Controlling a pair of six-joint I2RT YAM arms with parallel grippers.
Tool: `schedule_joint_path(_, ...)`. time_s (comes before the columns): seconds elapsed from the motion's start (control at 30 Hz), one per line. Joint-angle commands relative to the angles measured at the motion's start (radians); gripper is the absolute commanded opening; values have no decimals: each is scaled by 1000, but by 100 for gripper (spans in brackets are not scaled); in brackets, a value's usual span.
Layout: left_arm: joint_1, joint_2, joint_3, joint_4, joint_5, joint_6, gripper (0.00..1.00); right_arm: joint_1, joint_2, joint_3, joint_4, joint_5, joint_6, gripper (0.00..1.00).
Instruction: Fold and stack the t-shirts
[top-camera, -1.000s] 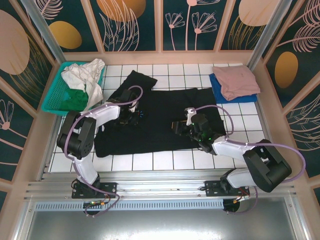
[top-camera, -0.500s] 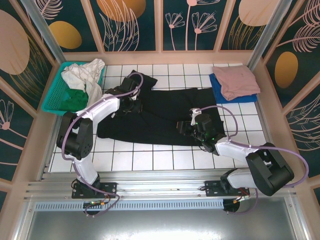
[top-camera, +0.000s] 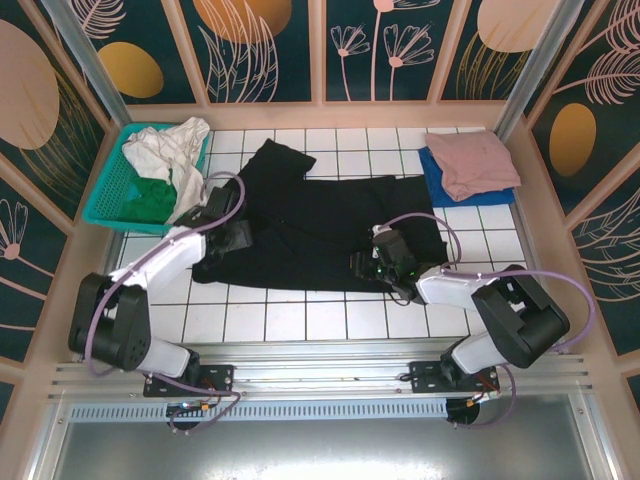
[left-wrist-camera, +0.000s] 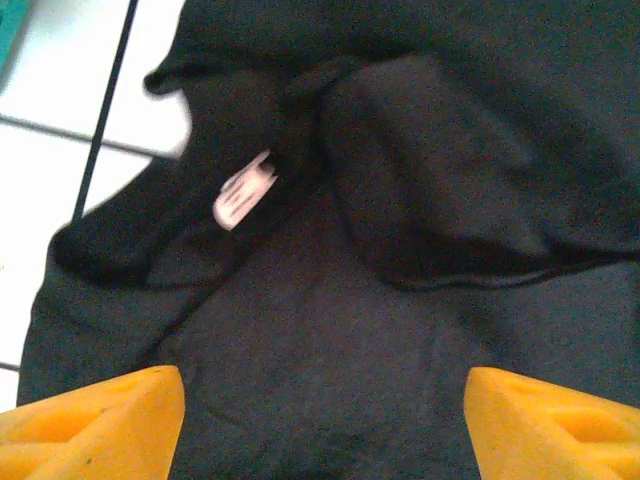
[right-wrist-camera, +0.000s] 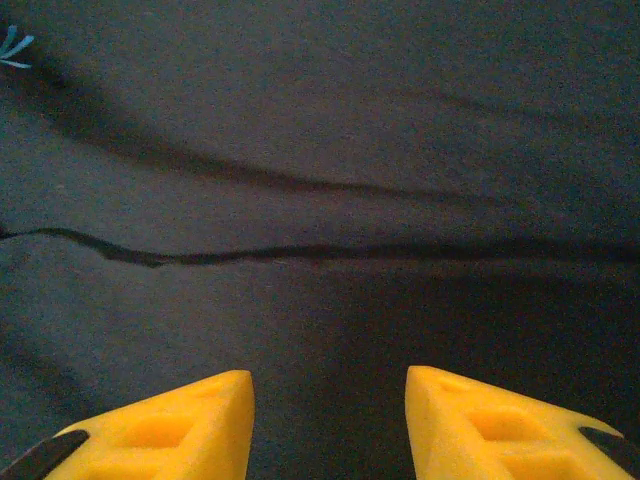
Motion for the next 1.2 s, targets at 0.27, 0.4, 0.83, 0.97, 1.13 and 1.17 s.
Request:
schedule_joint_path(0.27,-5,-45,-318,62,82,-203,54,28,-29,-18,-172,85,113,44)
schedule_joint_path(0.4,-14,-137,-383,29,99,-256,50,28,-65,-31,-210,87,121,44)
schedule_joint_path(0.83,-167,-355,-324,-174,69,-416,46,1,-194,32,-365,128,91,46)
schedule_joint_path(0.97,-167,-323,-145,-195,-2,-306,54,-33,-210,39,-334,96,69,46)
schedule_joint_path(1.13,-167,10,93,-100,25,-156,58,-53,-185,57,-305,88,51,46)
schedule_joint_path(1.17,-167,82,141,-75,33,-134,58,-53,-182,62,-305,93,49,46)
